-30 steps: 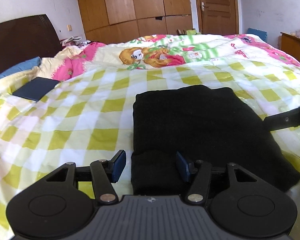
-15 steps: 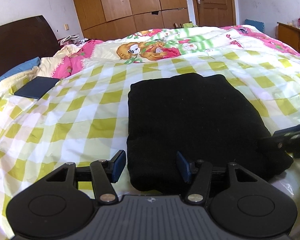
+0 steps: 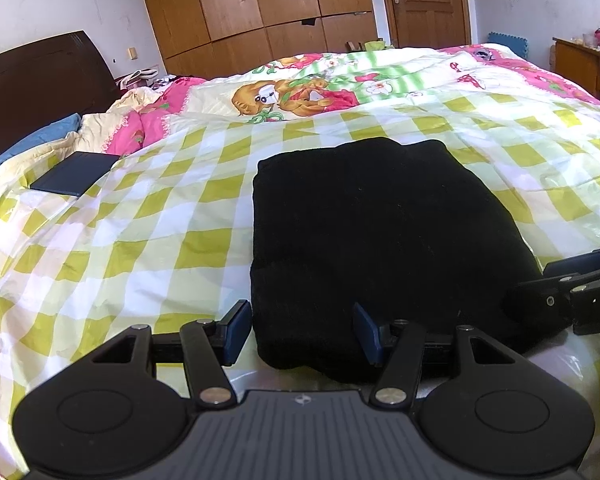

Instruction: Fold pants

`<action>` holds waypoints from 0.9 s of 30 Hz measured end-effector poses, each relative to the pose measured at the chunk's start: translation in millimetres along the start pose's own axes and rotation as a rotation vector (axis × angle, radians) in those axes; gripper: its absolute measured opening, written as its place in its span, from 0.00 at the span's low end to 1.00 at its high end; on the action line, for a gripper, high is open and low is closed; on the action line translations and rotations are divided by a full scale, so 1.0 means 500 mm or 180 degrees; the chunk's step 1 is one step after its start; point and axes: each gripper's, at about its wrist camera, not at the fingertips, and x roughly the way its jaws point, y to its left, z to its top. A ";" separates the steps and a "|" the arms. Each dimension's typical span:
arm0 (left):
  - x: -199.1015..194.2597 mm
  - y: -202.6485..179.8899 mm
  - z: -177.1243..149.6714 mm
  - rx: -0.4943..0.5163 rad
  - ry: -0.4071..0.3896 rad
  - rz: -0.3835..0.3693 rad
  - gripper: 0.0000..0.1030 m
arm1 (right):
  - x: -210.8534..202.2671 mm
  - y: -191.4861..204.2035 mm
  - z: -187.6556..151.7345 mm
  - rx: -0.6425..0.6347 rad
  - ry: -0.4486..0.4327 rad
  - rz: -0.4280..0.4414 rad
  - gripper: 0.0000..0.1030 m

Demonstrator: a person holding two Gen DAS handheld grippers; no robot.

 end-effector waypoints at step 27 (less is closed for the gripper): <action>-0.007 0.015 -0.026 0.0009 0.0030 -0.0036 0.74 | -0.007 -0.045 -0.012 0.0302 -0.0031 0.0094 0.62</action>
